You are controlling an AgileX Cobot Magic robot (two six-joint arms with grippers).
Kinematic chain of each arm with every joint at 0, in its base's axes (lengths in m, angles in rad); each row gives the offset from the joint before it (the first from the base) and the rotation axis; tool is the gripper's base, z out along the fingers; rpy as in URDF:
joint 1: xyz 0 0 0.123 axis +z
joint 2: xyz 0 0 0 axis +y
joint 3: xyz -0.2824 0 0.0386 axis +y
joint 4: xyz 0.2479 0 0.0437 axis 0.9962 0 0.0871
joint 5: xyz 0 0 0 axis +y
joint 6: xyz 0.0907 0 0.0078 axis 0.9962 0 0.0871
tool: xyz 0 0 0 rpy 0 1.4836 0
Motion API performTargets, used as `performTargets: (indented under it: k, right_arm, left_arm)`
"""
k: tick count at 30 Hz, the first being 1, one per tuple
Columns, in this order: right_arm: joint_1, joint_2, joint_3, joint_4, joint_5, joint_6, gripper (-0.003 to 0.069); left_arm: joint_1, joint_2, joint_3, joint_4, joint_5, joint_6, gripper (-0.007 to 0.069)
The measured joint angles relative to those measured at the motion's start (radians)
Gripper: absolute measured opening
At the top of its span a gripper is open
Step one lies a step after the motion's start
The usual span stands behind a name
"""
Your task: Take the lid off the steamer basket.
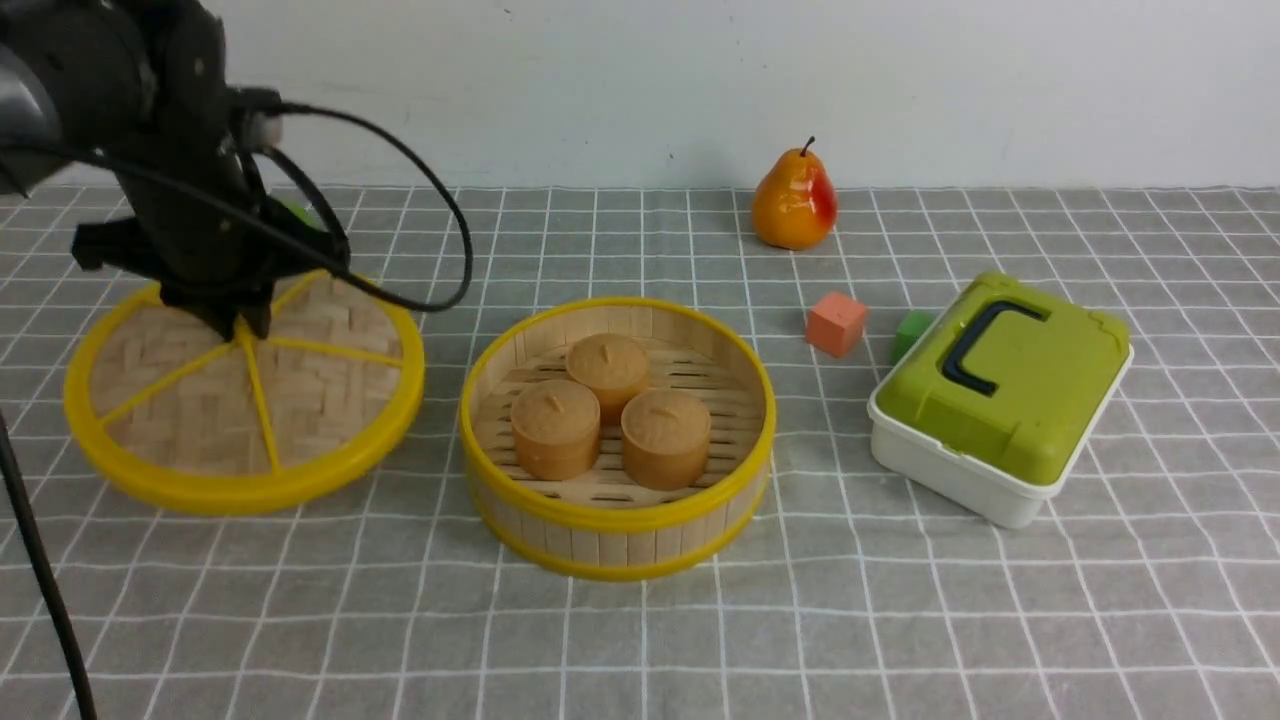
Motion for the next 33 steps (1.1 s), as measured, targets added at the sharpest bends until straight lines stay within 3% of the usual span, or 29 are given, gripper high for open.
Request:
performTargets:
  k: [12, 15, 20, 22, 25, 33]
  right_arm:
    - [0.0, 0.0, 0.0, 0.0, 0.0, 0.0, 0.0241]
    - [0.0, 0.0, 0.0, 0.0, 0.0, 0.0, 0.0241]
    - [0.0, 0.0, 0.0, 0.0, 0.0, 0.0, 0.0241]
    - [0.0, 0.0, 0.0, 0.0, 0.0, 0.0, 0.0241]
    - [0.0, 0.0, 0.0, 0.0, 0.0, 0.0, 0.0241]
    - [0.0, 0.0, 0.0, 0.0, 0.0, 0.0, 0.0241]
  left_arm:
    - [0.0, 0.129, 0.008, -0.017, -0.071, -0.08, 0.0123]
    - [0.0, 0.132, -0.012, -0.035, -0.054, -0.084, 0.0191]
    - [-0.001, 0.115, -0.058, -0.07, 0.024, -0.061, 0.0369]
    - [-0.001, 0.069, -0.073, -0.084, 0.045, -0.034, 0.0385]
    - [-0.001, -0.033, -0.081, -0.098, 0.054, -0.006, 0.0362]
    - [-0.001, -0.56, -0.082, -0.103, 0.012, 0.062, 0.0028]
